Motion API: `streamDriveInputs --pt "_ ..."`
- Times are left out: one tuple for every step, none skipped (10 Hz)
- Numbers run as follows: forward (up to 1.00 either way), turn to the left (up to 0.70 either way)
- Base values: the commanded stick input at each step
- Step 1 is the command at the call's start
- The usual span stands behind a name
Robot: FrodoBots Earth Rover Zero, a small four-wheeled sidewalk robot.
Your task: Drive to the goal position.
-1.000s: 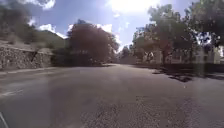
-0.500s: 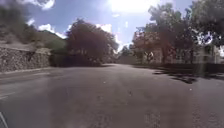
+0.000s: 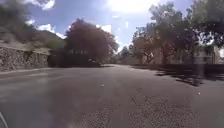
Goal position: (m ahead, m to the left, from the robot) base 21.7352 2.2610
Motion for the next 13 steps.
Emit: streamDriveInputs --pt "0.50 0.00" --pt "0.50 0.50" --pt "0.50 0.50" --pt "0.50 0.36" --pt "0.50 0.08" --pt "0.50 0.00" --pt "0.50 0.00" --pt "0.50 0.00" --pt "0.50 0.00" --pt "0.50 0.00" --pt "0.50 0.00" --pt "0.50 0.00" --pt "0.50 0.00"
